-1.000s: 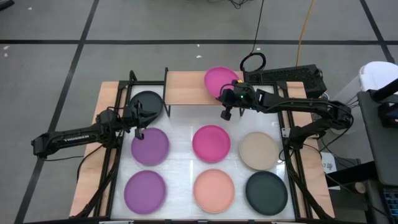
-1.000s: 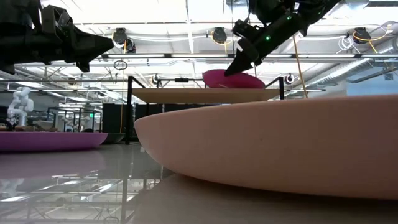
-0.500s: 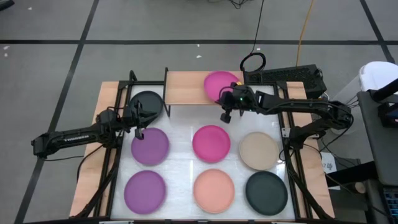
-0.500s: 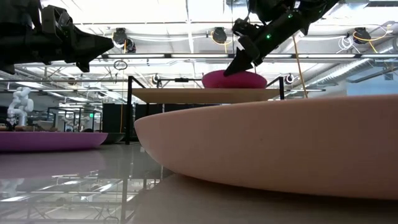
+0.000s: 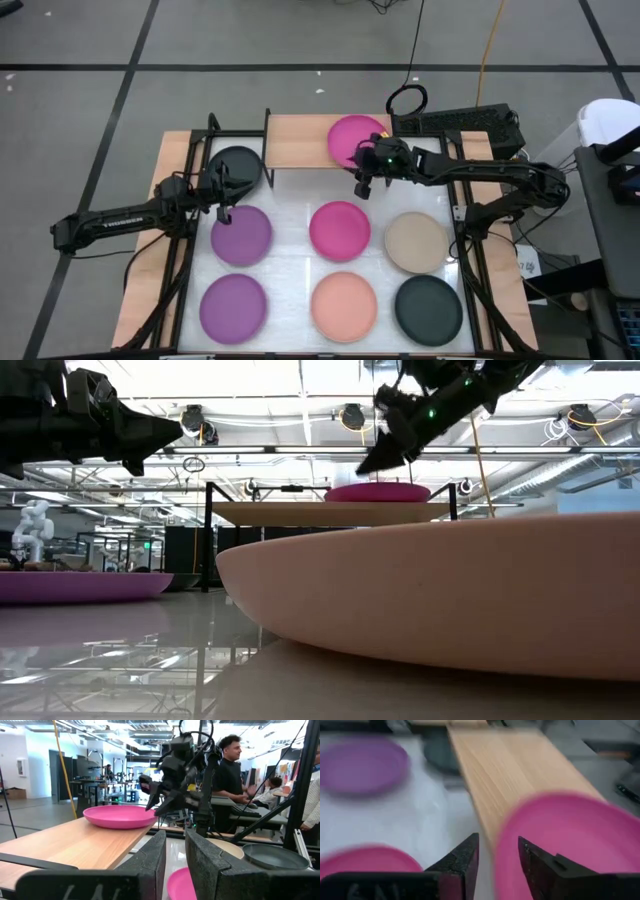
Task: Place and stack plates onto a shelf
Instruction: Stack the top violet plate on top of the pink plate on the shelf
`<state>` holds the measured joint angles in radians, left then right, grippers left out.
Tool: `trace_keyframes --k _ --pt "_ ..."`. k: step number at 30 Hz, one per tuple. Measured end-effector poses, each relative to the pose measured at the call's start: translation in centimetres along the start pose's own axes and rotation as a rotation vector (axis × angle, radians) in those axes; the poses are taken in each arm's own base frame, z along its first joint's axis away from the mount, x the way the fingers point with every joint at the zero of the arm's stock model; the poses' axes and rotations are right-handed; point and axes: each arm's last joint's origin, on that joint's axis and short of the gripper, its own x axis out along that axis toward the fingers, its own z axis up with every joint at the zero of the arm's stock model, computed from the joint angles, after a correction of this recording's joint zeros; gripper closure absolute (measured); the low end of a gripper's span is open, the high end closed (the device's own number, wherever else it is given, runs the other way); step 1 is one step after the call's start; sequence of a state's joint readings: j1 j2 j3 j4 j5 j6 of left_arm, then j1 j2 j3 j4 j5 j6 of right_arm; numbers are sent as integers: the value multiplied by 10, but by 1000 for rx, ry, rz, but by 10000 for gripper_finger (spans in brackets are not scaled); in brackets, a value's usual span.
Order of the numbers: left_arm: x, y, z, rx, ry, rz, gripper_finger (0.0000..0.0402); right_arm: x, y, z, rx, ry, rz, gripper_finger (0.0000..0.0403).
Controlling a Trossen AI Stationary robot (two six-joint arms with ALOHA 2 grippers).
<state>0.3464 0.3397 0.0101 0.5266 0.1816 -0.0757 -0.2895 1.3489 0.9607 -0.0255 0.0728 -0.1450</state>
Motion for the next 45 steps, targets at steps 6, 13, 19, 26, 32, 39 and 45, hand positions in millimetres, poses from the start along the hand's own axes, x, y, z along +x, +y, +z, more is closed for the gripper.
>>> trace_keyframes --k 6,13,19,26,32,39,45 --pt "0 0 0 0 1 0 325 -26 31 39 -7 -365 239 278" --pt "0 0 0 0 0 0 325 -41 74 40 -97 -416 376 278" --pt "0 0 0 0 0 0 325 -41 95 24 -107 -381 445 278" --pt "0 0 0 0 0 0 325 -41 101 17 -135 -402 456 278" --pt "0 0 0 -38 -1 0 325 -40 99 16 -118 -379 362 278" --pt "0 0 0 -84 -2 -1 325 -40 99 16 -92 -371 341 278" --pt "0 0 2 -77 -18 -2 325 -40 99 16 -77 -369 345 278"
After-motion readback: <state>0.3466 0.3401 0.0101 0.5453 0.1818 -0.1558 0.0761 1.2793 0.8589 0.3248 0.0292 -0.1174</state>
